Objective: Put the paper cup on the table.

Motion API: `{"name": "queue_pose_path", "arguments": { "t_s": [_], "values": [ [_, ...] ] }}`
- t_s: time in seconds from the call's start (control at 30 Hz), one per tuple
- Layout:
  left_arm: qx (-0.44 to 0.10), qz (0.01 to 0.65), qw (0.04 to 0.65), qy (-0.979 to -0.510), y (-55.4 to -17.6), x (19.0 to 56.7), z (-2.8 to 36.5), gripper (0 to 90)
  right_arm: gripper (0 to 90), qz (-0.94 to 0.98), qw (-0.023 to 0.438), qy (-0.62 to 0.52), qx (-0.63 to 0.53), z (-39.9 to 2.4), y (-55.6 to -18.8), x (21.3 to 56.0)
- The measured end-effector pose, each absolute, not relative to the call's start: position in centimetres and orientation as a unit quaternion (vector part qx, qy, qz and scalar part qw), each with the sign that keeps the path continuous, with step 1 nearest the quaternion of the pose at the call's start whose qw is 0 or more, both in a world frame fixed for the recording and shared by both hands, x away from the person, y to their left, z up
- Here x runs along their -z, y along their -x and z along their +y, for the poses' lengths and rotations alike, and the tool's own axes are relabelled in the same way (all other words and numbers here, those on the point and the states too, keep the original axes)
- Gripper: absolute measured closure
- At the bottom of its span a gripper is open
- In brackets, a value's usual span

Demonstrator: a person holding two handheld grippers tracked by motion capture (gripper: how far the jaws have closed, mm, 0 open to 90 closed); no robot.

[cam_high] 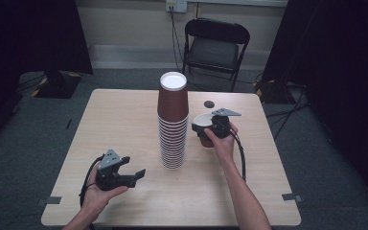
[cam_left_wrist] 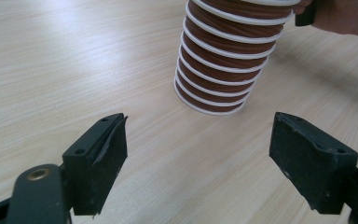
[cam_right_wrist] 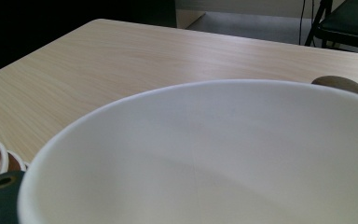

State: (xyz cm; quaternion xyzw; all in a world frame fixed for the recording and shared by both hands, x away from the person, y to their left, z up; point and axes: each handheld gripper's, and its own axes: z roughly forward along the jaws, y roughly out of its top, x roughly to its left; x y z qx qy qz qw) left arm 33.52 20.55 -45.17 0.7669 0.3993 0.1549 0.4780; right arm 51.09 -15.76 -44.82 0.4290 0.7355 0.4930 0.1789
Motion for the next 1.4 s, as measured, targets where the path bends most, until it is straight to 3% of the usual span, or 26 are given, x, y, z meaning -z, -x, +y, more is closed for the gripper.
{"name": "queue_pose_path", "arguments": {
  "t_s": [0.37,1.4],
  "values": [
    [-0.152,0.4,0.477,-0.768,-33.6,45.3,20.6,19.6,7.3,0.738,0.186,-0.417,-0.497,-14.4,-50.8,46.3],
    [-0.156,0.398,0.478,-0.767,-33.6,45.2,20.3,19.6,12.6,0.759,0.172,-0.426,-0.461,-18.3,-46.3,48.4]
  ]
}}
